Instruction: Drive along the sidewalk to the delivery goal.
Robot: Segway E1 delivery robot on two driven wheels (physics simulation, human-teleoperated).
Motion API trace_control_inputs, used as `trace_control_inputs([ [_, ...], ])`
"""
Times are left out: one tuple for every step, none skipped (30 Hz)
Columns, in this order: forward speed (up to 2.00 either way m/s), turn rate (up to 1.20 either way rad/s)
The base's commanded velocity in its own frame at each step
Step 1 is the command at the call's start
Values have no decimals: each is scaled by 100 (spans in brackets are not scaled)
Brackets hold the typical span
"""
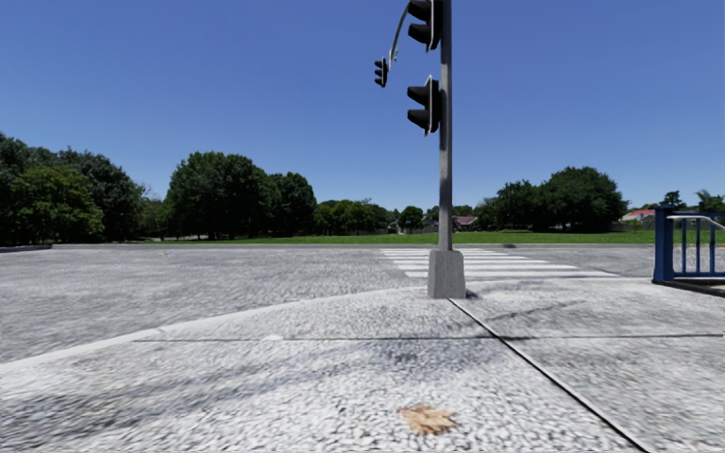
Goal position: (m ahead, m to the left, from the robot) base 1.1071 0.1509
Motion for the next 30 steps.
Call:
trace_control_inputs([
  [107,2],
  [107,2],
  [104,7],
  [102,16],
  [102,16],
  [102,18],
  [99,18],
  [89,19],
  [86,19],
  [82,24],
  [82,24],
  [81,25],
  [80,25],
  [79,25],
  [79,25],
  [77,19],
  [77,16],
  [76,7],
  [76,7],
  [73,0],
  [38,0],
  [38,0],
  [0,0],
  [0,0],
  [0,0],
  [0,0],
  [0,0],
  [0,0],
  [0,0],
  [0,0],
])
